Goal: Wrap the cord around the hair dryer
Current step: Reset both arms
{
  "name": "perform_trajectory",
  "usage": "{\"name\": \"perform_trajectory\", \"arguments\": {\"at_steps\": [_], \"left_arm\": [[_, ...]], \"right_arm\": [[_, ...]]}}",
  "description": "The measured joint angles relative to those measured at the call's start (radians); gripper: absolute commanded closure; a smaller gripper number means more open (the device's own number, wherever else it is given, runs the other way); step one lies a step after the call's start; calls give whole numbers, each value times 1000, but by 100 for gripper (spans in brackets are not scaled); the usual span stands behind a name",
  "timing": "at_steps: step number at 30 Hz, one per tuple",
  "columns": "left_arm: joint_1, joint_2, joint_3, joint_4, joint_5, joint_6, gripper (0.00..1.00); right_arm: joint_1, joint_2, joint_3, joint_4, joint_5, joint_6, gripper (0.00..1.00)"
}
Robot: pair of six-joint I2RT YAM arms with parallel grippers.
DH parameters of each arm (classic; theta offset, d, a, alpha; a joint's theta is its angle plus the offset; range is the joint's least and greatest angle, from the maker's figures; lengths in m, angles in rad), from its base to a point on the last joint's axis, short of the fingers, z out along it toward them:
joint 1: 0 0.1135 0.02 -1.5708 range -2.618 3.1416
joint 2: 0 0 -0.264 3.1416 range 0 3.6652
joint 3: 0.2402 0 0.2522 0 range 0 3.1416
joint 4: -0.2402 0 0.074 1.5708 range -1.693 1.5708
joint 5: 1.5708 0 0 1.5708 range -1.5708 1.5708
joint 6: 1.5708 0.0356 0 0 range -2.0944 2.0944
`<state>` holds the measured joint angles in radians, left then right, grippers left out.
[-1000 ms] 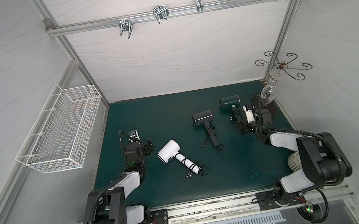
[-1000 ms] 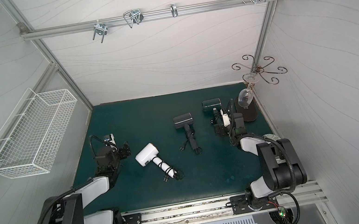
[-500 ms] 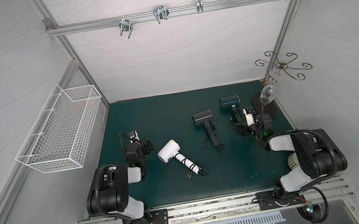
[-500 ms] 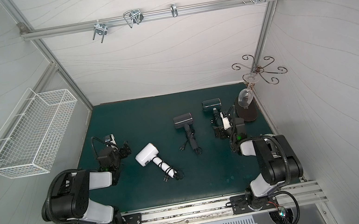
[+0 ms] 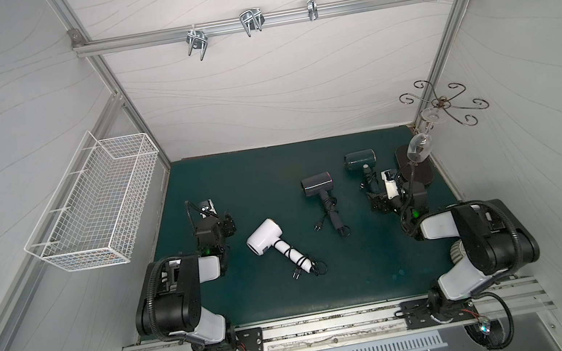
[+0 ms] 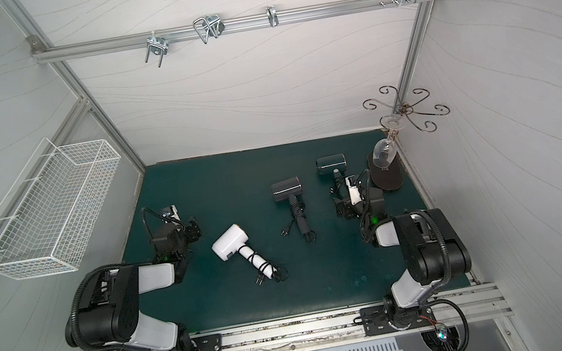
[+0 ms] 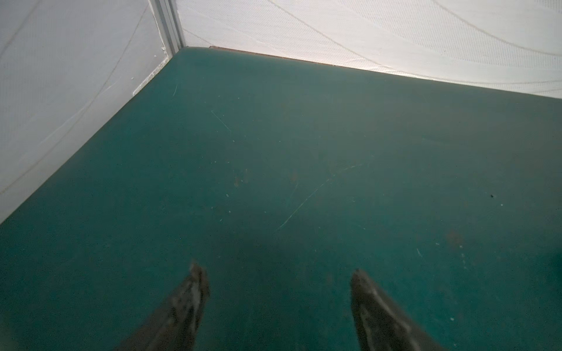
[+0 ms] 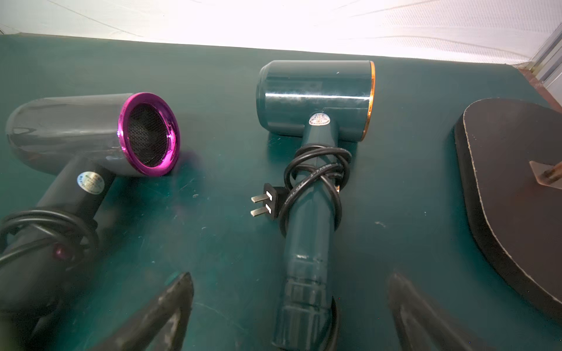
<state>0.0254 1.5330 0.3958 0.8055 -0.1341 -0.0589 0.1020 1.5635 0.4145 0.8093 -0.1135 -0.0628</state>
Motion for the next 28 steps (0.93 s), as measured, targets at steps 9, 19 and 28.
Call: {"name": "perform_trajectory", "arguments": {"at_steps": [9, 19, 28], "left_arm": [[0, 0, 6, -41, 14, 3, 2], [-9, 2, 6, -47, 10, 7, 2], [-9, 12, 6, -38, 10, 7, 2]], "right_arm": [[0, 0, 0, 3, 2, 1, 1], [-5, 0, 0, 3, 3, 3, 1], [-7, 0, 5, 2, 2, 4, 1]]}}
